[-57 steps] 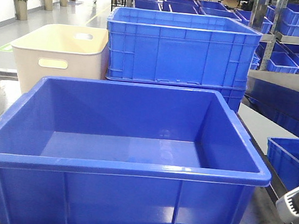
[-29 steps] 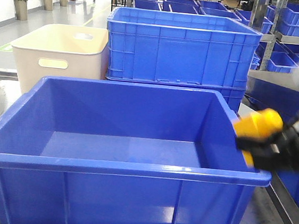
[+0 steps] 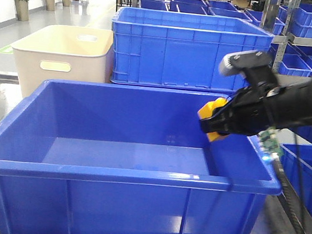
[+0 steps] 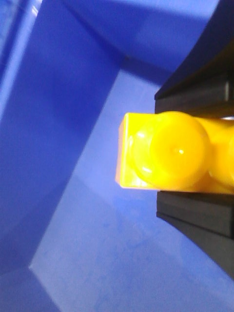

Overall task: Pick red and yellow blocks into blue bin
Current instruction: 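Move the right gripper over the blue bin and release the yellow brick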

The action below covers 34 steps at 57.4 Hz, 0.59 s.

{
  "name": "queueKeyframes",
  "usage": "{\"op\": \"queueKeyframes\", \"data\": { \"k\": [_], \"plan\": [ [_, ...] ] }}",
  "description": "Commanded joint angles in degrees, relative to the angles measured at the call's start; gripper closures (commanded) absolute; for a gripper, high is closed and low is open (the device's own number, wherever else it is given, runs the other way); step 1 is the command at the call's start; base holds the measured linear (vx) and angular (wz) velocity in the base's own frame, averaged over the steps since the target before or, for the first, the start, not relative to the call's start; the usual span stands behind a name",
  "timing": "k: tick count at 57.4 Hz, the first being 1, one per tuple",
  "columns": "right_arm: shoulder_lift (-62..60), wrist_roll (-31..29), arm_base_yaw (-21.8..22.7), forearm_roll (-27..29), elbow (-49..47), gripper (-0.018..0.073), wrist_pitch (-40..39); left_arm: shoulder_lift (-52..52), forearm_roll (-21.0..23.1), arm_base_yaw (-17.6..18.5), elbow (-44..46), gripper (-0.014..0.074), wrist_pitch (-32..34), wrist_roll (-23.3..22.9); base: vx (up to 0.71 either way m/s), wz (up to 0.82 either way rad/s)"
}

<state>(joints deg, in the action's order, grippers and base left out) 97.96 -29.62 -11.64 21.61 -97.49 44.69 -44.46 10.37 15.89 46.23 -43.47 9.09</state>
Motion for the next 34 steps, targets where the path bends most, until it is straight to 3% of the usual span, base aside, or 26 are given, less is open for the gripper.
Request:
{"op": "queueKeyframes", "data": {
  "k": [1, 6, 17, 34],
  "plan": [
    [0.4, -1.7, 0.0, 3.1, -3.2, 0.03, -3.0, 0.4, 0.9, 0.4, 1.6, 0.0326, 3.9, -0.2, 0.0, 0.0],
    [2.5, -4.7, -0.2, 5.7, -3.2, 0.03, -2.9, 0.4, 0.9, 0.4, 1.6, 0.0326, 3.9, -0.2, 0.0, 0.0],
    [4.8, -8.0, -1.1, 5.3, -3.2, 0.027, -3.9, 0.4, 0.9, 0.4, 1.6, 0.0326, 3.9, -0.2, 0.0, 0.0],
    [3.7, -7.7, -1.2, 5.8, -3.2, -0.0052, -5.7, 0.4, 0.9, 0.4, 1.6, 0.0326, 3.9, -0.2, 0.0, 0.0]
  ]
}}
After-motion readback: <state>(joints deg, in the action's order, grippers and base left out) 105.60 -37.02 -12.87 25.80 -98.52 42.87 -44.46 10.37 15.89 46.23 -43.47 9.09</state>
